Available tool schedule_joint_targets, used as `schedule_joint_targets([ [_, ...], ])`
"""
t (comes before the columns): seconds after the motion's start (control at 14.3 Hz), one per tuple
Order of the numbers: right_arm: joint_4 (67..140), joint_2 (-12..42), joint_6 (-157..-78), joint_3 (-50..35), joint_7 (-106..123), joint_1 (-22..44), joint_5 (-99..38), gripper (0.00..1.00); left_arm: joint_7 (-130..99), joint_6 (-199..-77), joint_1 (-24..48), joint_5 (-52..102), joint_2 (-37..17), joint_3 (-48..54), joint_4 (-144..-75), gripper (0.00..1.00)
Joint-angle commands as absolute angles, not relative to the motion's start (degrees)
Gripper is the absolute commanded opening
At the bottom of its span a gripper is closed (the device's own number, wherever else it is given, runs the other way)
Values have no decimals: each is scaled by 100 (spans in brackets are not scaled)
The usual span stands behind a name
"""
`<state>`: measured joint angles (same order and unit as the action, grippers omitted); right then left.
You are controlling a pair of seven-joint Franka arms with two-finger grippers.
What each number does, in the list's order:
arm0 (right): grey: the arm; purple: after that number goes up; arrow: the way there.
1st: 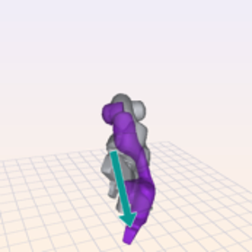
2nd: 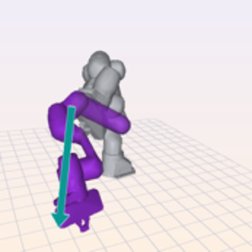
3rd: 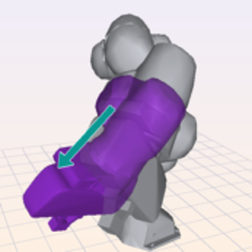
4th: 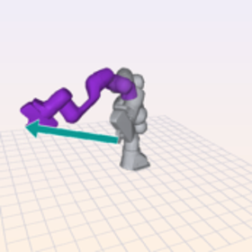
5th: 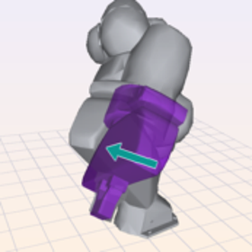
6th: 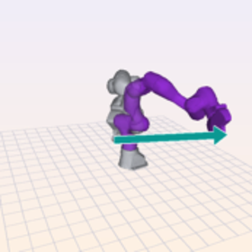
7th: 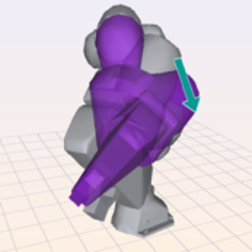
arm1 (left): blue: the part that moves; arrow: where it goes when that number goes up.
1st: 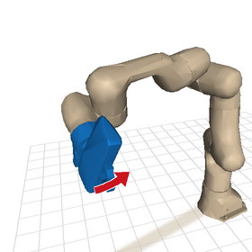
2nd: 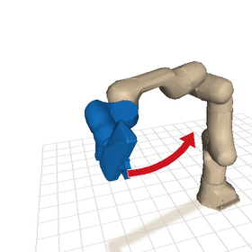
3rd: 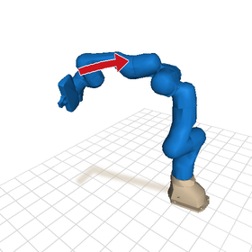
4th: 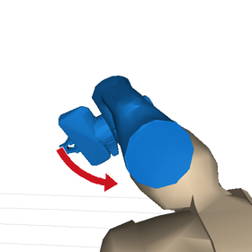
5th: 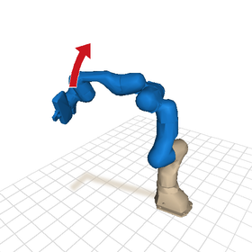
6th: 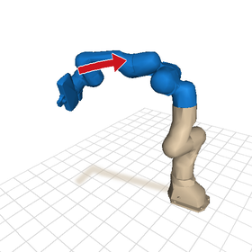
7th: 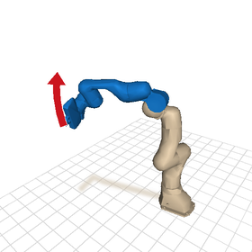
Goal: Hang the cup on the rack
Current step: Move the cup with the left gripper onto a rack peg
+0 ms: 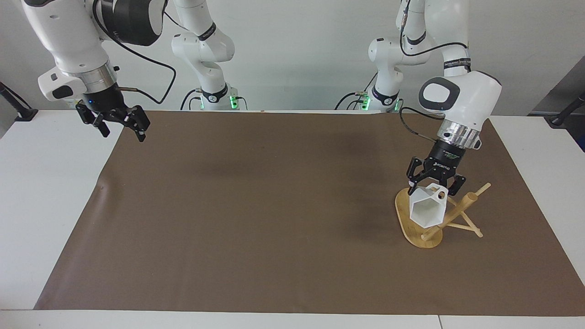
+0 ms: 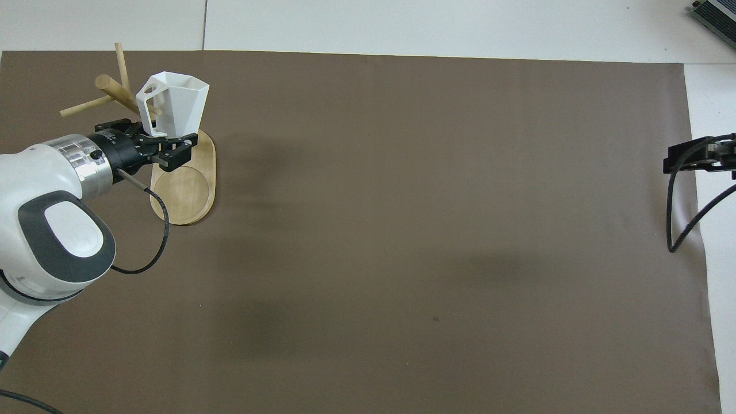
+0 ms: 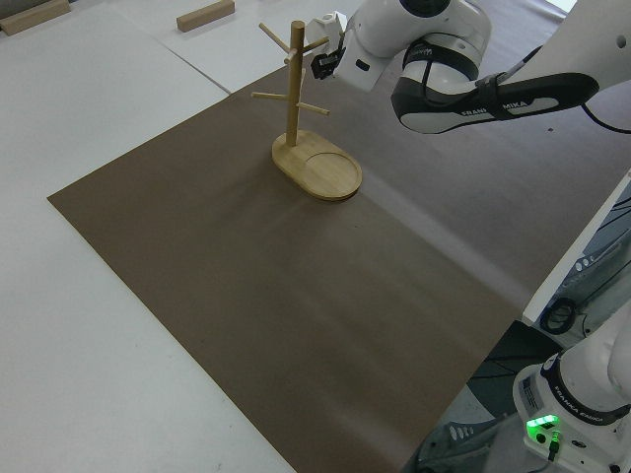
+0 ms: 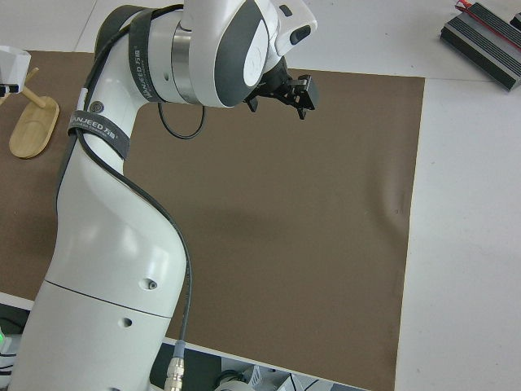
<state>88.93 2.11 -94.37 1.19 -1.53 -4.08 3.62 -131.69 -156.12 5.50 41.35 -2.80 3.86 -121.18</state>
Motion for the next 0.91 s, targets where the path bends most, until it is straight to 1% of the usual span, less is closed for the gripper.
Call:
schedule_joint_targets([
  [0.0, 8780, 211, -9273, 53, -229, -466, 352, 100, -13385, -15732, 492, 4017, -316, 387, -12111, 0],
  [0.84, 8798, 106, -9044, 229, -229, -466, 79, 100, -13465, -15855, 422, 4017, -325, 369, -12164, 0],
])
